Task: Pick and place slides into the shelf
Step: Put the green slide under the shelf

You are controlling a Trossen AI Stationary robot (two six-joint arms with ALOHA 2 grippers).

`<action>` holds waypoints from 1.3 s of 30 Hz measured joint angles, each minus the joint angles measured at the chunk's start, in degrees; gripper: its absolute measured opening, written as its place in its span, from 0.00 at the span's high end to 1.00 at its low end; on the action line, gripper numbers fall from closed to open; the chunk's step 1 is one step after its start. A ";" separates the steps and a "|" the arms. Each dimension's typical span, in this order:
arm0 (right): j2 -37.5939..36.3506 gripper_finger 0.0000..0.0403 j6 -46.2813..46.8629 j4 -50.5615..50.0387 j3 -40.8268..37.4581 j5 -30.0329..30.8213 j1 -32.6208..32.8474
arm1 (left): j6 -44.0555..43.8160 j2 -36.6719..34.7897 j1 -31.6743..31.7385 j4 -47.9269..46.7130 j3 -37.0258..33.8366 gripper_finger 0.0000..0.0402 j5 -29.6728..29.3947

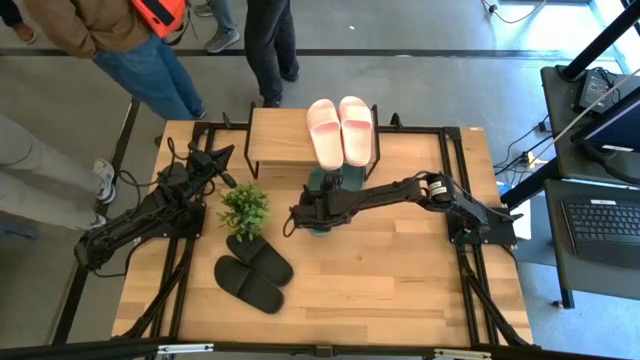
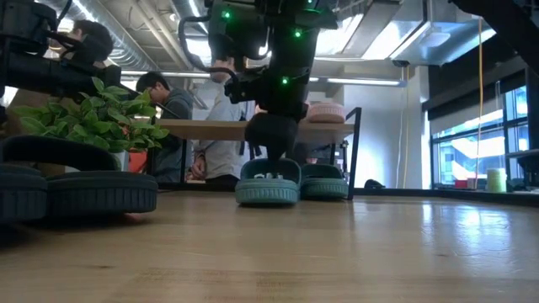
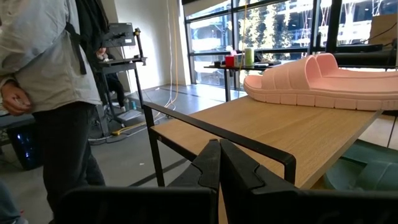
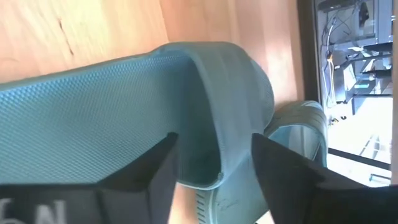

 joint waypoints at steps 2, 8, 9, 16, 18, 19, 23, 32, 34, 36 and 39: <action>0.00 0.42 0.20 -0.80 0.86 0.06 0.13 | 0.00 0.02 -0.01 0.01 0.01 1.00 0.00; 0.00 0.32 1.77 -3.80 3.90 0.48 1.42 | 0.00 0.02 -0.02 0.02 0.00 1.00 0.00; 0.00 0.31 2.54 -4.14 4.37 0.48 1.68 | 0.00 0.00 0.00 0.02 0.02 1.00 0.00; 0.00 0.31 7.95 -7.51 6.36 -0.51 4.34 | 0.00 0.02 0.00 0.00 0.02 1.00 0.00; 0.00 0.31 8.73 -7.76 6.63 -2.16 5.47 | 0.00 0.02 -0.02 -0.01 0.02 1.00 0.00; 0.00 0.31 8.66 -7.74 6.77 -3.28 6.18 | 0.00 0.00 -0.01 0.02 0.00 1.00 0.00; 0.00 0.31 7.00 -7.91 6.93 -7.76 9.16 | 0.00 0.02 0.00 0.02 0.02 1.00 0.00; 0.02 0.31 6.06 -6.78 6.91 -9.11 15.87 | 0.01 0.02 -0.01 0.02 0.00 1.00 0.00; 0.02 0.31 6.06 -3.80 6.06 -9.05 16.76 | 0.00 0.02 -0.02 0.02 0.00 1.00 0.00; 0.11 0.31 5.99 -0.61 5.06 -9.07 17.33 | 0.00 0.02 -0.02 -0.01 0.00 1.00 0.00; 0.11 0.31 5.64 3.69 2.47 -9.06 17.59 | 0.00 0.02 -0.02 0.01 0.01 1.00 0.00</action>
